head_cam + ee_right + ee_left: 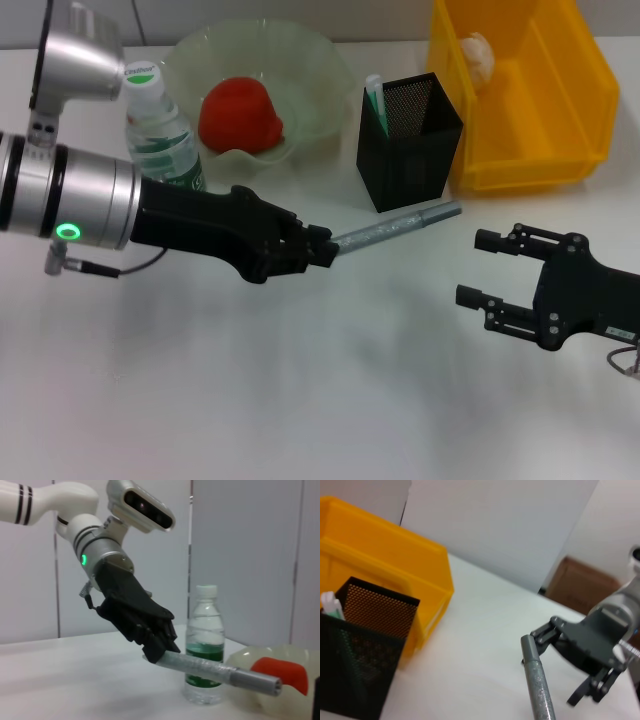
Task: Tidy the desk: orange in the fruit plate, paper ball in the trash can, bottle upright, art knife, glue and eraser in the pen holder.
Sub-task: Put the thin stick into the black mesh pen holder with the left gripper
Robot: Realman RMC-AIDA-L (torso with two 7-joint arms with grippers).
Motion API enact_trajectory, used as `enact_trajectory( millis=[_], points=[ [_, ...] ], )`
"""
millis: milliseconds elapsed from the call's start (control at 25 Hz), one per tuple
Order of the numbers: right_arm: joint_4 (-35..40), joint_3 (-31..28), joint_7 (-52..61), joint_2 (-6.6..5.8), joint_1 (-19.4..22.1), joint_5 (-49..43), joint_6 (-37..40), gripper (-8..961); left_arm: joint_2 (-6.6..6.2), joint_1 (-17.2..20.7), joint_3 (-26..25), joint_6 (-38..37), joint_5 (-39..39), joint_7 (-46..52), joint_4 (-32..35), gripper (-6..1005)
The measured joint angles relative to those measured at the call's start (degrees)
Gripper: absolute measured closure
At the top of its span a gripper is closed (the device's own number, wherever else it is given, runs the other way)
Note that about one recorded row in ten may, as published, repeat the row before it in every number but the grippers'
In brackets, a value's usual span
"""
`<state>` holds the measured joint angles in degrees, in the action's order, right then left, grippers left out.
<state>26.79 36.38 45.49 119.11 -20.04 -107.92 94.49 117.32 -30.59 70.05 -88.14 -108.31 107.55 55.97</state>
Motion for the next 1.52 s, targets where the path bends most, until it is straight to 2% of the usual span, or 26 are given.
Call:
enact_trajectory(
  millis=[160, 520, 760, 920, 1120, 1360, 1520],
  points=[
    [-1.0, -2.2, 0.0, -0.03, 0.6, 0.0, -0.1, 301, 0.01, -0.7, -0.1, -0.2, -3.5, 1.8, 3.9, 833],
    [-2.9, -3.0, 0.2, -0.02, 0.9, 0.0, -0.3, 300, -0.36, -2.0, -0.1, -2.0, -7.4, 4.3, 11.4, 833],
    [-4.0, -4.2, 0.3, -0.02, 1.2, 0.0, -1.4, 300, 0.08, -5.1, -0.4, -3.3, -12.5, 7.6, 17.8, 833],
    [-4.4, -4.3, 0.3, -0.02, 1.3, 0.0, -2.3, 300, 0.56, -7.7, -0.5, -4.2, -15.9, 9.6, 21.2, 833],
    [-4.4, -4.3, 0.3, -0.02, 1.3, 0.0, -2.8, 300, 1.12, -13.8, -0.7, -5.7, -22.2, 13.9, 26.6, 833],
    [-4.5, -4.4, 0.3, -0.02, 1.3, 0.0, -2.8, 301, 1.77, -21.9, 0.3, -7.1, -31.3, 16.7, 27.2, 833],
    [-4.5, -5.0, 0.3, -0.02, 1.3, 0.0, -2.8, 301, 1.84, -24.7, 2.4, -6.7, -35.1, 18.2, 26.9, 833]
  ],
)
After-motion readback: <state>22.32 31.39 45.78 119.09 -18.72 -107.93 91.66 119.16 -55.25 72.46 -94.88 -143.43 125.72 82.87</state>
